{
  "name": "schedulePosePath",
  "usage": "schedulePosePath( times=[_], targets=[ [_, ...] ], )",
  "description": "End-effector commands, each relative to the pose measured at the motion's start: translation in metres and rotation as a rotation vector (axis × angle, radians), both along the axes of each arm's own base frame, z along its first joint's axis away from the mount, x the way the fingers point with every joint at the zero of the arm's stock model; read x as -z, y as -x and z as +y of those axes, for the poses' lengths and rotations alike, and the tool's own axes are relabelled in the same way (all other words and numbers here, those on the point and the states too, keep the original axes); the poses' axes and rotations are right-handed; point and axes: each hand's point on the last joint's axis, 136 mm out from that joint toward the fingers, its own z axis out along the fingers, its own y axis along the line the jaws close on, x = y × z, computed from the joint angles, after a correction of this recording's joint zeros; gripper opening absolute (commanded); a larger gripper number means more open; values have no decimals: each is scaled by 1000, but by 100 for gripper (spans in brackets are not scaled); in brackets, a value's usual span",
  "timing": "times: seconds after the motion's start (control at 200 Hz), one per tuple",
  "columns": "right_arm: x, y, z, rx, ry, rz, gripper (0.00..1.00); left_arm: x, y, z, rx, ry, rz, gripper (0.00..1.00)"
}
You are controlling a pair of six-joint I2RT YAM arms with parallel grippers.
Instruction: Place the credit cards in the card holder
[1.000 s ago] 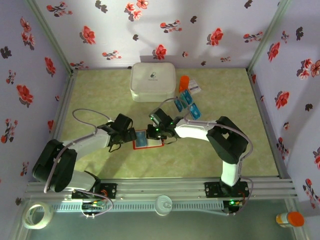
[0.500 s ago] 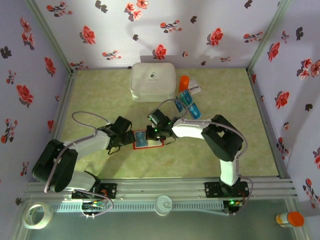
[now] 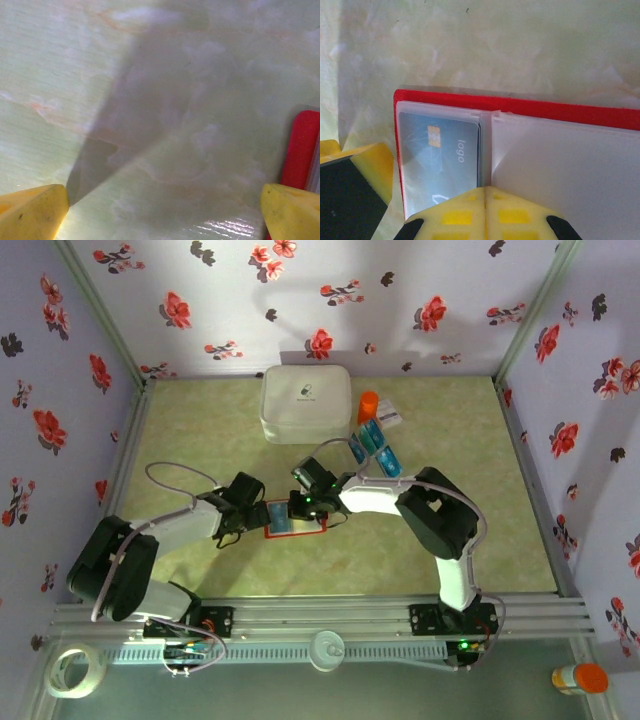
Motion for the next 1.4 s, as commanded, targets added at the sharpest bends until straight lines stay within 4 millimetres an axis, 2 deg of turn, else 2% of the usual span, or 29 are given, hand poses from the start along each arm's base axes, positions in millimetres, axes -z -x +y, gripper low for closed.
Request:
schedulePosePath(
  times=[0.0, 0.52, 0.775, 1.055, 1.215, 1.395],
  targets=[
    [11, 7, 7, -16, 8, 25, 8, 15, 3, -5, 11, 25, 38, 100],
    [-2, 6, 6, -1, -10, 5, 9, 9, 2, -6, 6, 43, 18, 100],
    [-17, 2, 6, -1, -19, -21, 11, 2, 0, -7, 3, 55, 1, 100],
    [-40, -5, 2, -5, -13, -69, 19, -13, -3, -8, 5, 67, -25, 100],
    [-62, -11, -11, 4, 6, -118, 27, -30, -8, -7, 6, 78, -57, 100],
    [-87, -14, -46, 37, 65, -189, 34, -58, -20, -14, 41, 106, -117, 100]
  ],
)
